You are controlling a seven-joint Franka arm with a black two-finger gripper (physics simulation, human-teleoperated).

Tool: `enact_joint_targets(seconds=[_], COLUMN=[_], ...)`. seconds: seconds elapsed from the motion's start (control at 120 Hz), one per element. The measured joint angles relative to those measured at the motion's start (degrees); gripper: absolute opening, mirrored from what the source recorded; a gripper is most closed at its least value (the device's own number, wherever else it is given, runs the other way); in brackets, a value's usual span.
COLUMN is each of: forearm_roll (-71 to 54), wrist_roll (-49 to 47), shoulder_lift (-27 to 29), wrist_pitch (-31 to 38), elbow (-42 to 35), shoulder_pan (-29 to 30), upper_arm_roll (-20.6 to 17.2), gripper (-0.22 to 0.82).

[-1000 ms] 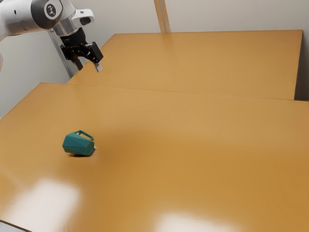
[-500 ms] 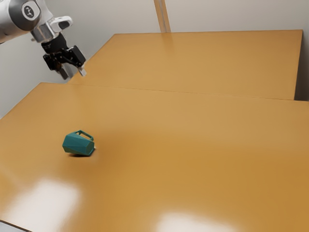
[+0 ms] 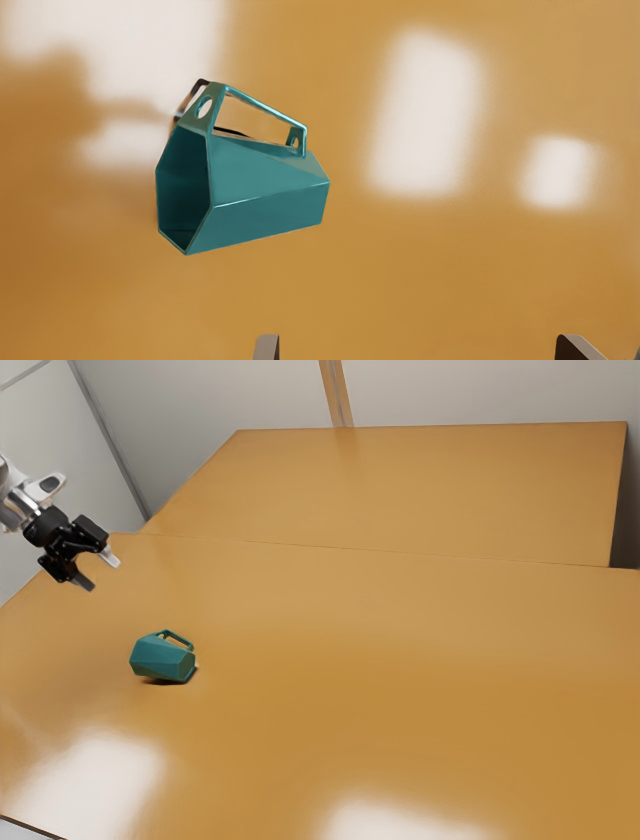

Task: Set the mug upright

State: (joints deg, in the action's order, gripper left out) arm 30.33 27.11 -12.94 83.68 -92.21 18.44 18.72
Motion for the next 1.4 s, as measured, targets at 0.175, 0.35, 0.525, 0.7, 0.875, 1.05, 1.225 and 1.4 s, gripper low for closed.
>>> enact_joint_targets(seconds=[0.175, 0.35, 0.525, 0.7, 0.875, 1.05, 1.225, 1.4], forearm_roll=[4.6, 9.5, 13.1, 15.9, 16.7, 17.8, 18.0, 18.0], wrist_roll=[6.5, 12.0, 16.6, 20.4, 23.2, 25.3, 26.8, 27.8], shoulder_lift=[-5.4, -11.5, -14.6, -15.6, -15.6, -15.4, -14.8, -13.7], wrist_pitch=[0.1, 0.9, 1.6, 2.6, 3.1, 3.1, 3.0, 2.7], elbow=[-0.4, -0.7, -2.6, -5.0, -7.3, -8.7, -8.5, -8.7], shoulder_pan=[3.0, 4.6, 5.4, 5.5, 5.5, 5.5, 5.4, 5.3], upper_arm_roll=[0.0, 0.0, -0.2, -1.0, -1.1, -1.8, -2.0, -2.6], gripper=[0.6, 0.6, 0.6, 0.6, 0.6, 0.51, 0.08, -0.09])
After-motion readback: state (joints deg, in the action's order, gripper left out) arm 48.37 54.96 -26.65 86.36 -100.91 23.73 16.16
